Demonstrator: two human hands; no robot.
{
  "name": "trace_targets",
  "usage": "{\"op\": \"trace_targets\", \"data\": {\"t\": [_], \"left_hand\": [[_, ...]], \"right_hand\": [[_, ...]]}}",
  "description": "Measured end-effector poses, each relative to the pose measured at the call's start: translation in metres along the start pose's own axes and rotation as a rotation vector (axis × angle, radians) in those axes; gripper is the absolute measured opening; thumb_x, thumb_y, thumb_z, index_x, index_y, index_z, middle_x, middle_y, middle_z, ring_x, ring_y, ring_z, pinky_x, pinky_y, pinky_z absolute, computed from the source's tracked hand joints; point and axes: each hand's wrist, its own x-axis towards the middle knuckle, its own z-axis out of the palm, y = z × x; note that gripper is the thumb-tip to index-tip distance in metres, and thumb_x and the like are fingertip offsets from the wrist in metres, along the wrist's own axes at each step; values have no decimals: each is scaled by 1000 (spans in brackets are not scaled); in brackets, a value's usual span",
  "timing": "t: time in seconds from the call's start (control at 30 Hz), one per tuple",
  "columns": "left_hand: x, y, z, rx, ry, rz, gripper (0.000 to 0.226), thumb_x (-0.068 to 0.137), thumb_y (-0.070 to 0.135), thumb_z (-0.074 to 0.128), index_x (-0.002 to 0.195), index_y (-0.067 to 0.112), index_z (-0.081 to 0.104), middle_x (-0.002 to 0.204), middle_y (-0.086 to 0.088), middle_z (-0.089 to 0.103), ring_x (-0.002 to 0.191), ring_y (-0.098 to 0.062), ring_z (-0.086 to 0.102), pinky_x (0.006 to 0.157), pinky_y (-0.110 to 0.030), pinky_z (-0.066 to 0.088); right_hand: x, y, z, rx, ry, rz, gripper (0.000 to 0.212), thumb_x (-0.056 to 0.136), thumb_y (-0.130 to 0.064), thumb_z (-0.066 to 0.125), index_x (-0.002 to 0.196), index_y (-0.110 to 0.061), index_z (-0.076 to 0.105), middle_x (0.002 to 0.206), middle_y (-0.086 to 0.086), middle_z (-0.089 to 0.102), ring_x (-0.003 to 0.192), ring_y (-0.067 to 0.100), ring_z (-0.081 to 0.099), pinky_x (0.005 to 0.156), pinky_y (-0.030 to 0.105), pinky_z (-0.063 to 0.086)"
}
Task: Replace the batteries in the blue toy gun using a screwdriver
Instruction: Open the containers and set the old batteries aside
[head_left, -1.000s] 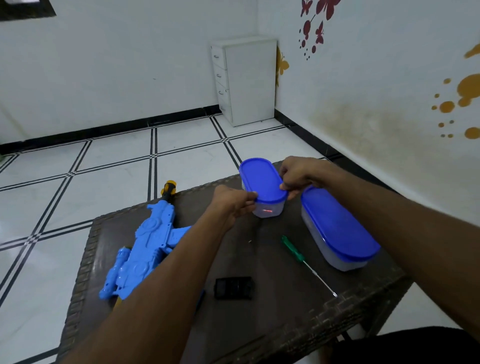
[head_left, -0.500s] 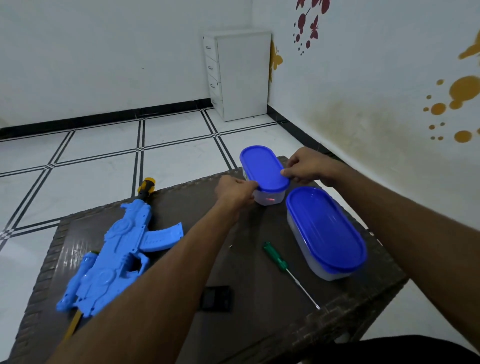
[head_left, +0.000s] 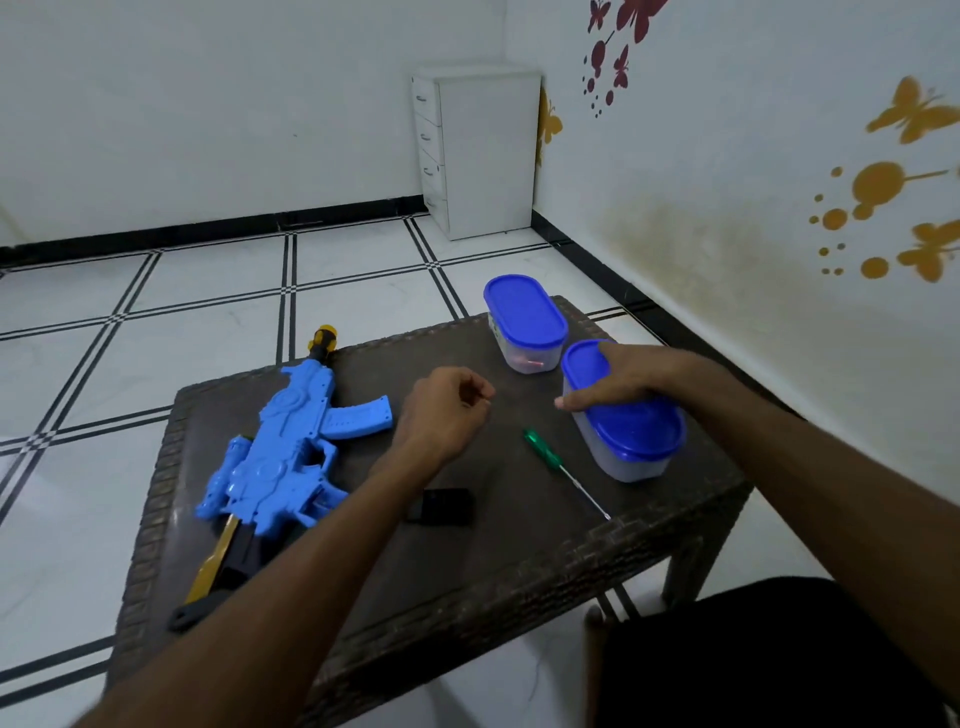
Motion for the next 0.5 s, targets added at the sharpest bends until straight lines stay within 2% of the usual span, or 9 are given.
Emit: {"op": "trace_targets", "data": {"t": [0.07,0.13,0.37,0.43,0.5], "left_hand": [[-13,-1,0,68,-38,41,9,87,20,64,91,25,70,94,6,72,83,-7,65,78,-26,52],[-23,-2,4,126,-82,75,13,88,23,63,97,24,72,97,6,72,88,-9,66,82,-29,53],[-38,3,15,222,-217,152,27,91,19,59,115,25,68,106,5,69,95,-13,64,85,-32,53],[-39,3,15,225,-226,162,26,91,19,59,115,24,68,107,5,68,93,-11,63,81,-28,50],[-38,3,13,226,-213,175,24,92,20,58,113,24,68,107,5,69,92,-10,62,78,-25,47]], "right_hand": [[-4,0,8,-62,73,20,104,73,-68,70,151,-17,23,149,15,37,127,34,47,98,41,44],[-6,-1,13,-55,109,21,99,74,-66,71,148,-17,27,144,16,40,122,33,49,93,39,45],[-12,-12,20,-86,67,-31,100,69,-67,73,146,-21,29,143,14,41,119,32,50,98,42,47],[-15,-11,18,-76,31,-75,100,72,-59,76,149,-23,25,147,12,39,122,32,48,96,41,46],[-17,-8,11,-87,-3,-163,103,73,-46,81,152,-27,19,150,9,36,125,32,46,100,44,45]]}}
